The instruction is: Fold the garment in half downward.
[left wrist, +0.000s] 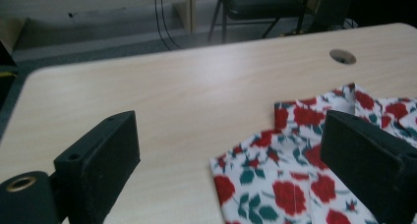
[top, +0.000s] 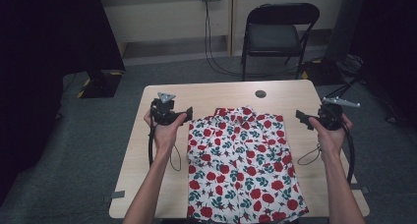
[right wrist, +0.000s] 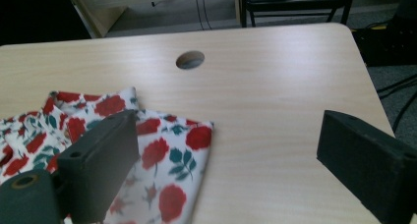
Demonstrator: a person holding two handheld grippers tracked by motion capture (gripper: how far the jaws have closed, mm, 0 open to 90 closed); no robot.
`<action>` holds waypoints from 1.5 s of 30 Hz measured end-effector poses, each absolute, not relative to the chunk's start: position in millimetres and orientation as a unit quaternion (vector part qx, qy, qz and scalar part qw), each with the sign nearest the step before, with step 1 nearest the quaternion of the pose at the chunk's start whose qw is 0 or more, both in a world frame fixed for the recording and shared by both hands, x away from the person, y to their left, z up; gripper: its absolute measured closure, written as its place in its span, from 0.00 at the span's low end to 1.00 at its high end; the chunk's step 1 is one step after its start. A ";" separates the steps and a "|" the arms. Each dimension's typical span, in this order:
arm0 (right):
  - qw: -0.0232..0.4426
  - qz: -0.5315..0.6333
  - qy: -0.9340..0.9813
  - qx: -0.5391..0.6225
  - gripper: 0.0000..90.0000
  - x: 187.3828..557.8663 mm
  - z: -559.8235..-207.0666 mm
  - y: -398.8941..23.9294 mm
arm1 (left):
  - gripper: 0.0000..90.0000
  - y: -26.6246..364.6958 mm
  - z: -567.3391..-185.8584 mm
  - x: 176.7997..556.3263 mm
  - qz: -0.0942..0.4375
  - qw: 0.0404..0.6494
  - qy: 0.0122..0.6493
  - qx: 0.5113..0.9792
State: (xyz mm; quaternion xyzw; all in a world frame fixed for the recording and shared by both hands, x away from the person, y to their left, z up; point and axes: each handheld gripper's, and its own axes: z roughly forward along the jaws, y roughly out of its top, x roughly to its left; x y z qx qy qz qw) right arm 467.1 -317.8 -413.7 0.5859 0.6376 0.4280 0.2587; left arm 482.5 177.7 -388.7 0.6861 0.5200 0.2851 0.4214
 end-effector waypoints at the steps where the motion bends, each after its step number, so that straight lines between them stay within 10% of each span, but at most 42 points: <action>1: 0.256 0.429 0.640 0.583 0.06 472.4 -409.5 -316.3 | 0.07 177.6 -388.8 485.9 0.281 0.424 0.518 0.687; 11: 0.210 0.398 0.689 0.569 0.10 507.4 -453.7 -290.5 | 0.11 181.7 -464.0 504.9 0.214 0.390 0.538 0.716; 45: 0.152 0.375 0.705 0.582 0.46 555.3 -507.6 -288.0 | 0.50 179.8 -513.2 541.9 0.153 0.389 0.537 0.733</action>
